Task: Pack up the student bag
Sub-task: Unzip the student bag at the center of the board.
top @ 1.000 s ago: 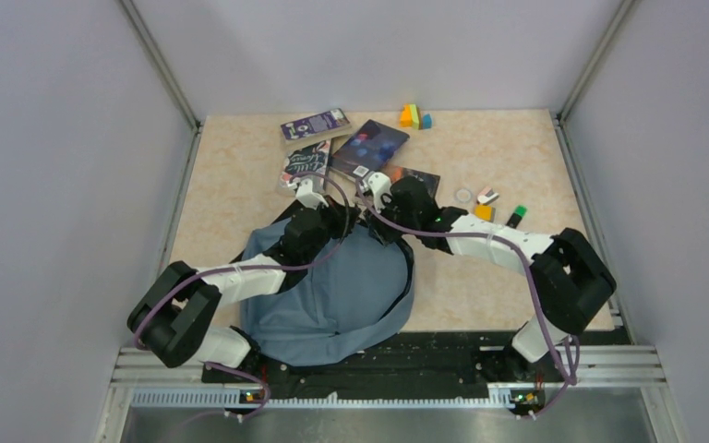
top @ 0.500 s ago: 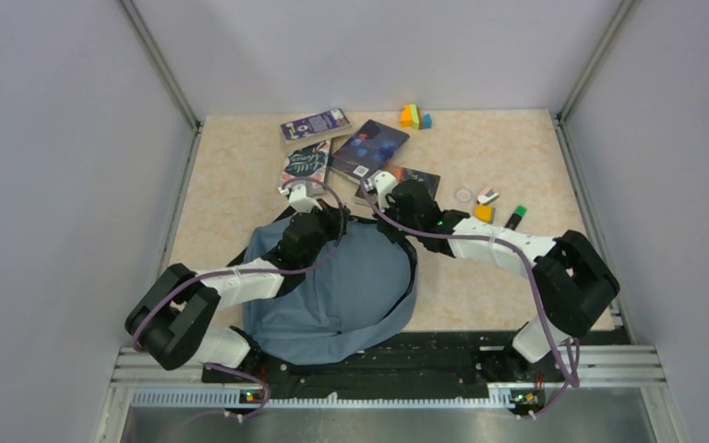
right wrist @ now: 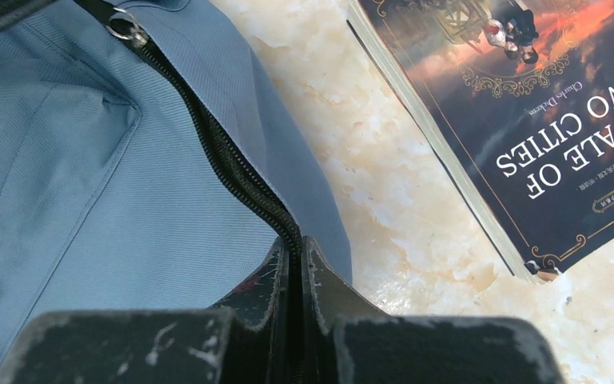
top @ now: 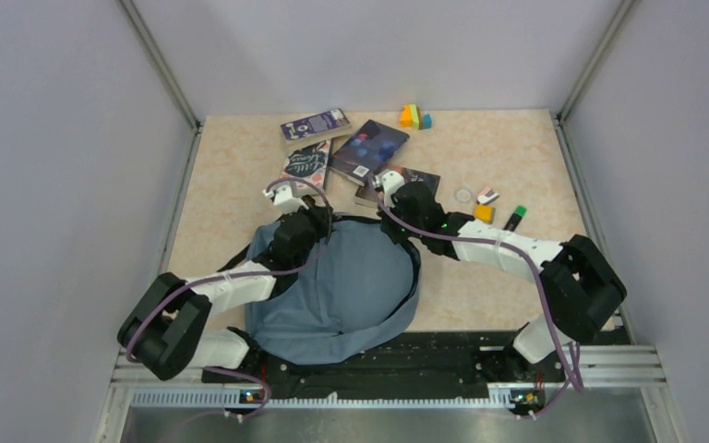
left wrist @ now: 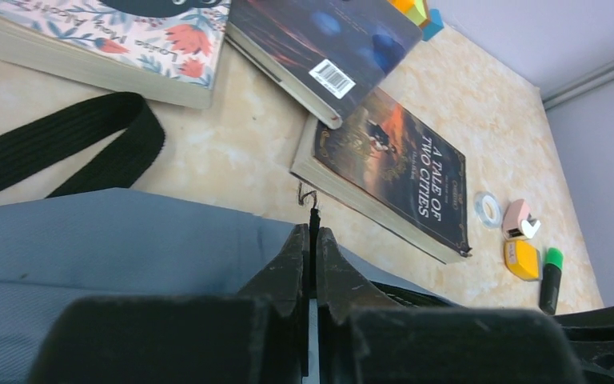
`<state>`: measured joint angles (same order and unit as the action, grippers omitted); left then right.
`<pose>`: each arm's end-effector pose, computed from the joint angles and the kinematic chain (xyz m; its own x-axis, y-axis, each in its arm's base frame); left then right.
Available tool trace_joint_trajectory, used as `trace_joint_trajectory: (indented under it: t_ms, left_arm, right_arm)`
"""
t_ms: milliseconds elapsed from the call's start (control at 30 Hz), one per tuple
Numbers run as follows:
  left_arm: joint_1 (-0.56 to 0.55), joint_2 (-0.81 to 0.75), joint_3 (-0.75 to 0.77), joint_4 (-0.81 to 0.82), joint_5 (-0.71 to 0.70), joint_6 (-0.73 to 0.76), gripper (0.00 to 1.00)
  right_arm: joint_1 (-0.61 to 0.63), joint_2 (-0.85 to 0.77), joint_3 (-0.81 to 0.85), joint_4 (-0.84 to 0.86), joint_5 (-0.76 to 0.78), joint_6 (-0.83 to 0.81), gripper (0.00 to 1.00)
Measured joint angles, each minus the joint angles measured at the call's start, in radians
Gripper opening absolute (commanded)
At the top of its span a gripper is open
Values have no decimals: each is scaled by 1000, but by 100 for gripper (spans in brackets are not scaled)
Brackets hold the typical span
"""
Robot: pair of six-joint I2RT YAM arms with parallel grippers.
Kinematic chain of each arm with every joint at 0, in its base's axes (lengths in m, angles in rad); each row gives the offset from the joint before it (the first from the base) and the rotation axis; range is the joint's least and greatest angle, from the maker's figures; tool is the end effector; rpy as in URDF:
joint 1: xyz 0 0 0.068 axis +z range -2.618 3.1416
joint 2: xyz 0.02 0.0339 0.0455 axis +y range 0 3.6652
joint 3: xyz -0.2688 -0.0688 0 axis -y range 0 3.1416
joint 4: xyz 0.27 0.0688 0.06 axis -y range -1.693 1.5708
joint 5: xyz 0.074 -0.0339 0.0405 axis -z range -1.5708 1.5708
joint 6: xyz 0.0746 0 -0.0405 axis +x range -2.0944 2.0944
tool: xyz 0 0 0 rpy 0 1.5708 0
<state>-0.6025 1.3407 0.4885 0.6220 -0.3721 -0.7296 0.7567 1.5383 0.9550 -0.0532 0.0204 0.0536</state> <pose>0.2801 -0.1597 0.1787 -0.2976 -0.5489 -0.7811 0.0508 0.8079 -0.5871 0.2840 0.2661 0.1952 -0.4677 -0.3679 -0.8037 -0.6503 0.7590 0.0310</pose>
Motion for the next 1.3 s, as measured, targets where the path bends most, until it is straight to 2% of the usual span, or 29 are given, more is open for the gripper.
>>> trace_joint_trajectory:
  t_ms: [467, 533, 600, 700, 833, 967, 1033, 1167, 1300]
  left_arm:
    - [55, -156, -78, -127, -35, 0, 0]
    - [57, -156, -78, -132, -28, 2, 0]
    - [60, -156, -74, -144, -22, 5, 0]
    - [71, -153, -46, -193, -23, 21, 0]
    - [93, -140, 37, -269, -29, 36, 0]
    - [122, -127, 106, -333, -29, 77, 35]
    - [129, -126, 130, -365, -31, 102, 46]
    - [132, -127, 156, -406, -37, 153, 62]
    - [130, -148, 157, -463, -31, 195, 67]
  right_arm:
    - [0, -15, 0, 2, -26, 25, 1]
    - [0, -21, 0, -3, -35, 27, 29]
    - [-1, -32, 1, -20, -38, 29, 45]
    - [-10, -68, 1, -66, -42, 32, 60]
    - [-15, -136, 1, -121, -45, 37, 67]
    - [-15, -214, -6, -170, -43, 65, 68]
    - [-15, -259, -32, -188, -45, 90, 68]
    - [-15, -320, -105, -212, -63, 148, 68]
    - [-14, -335, -178, -216, -106, 212, 68]
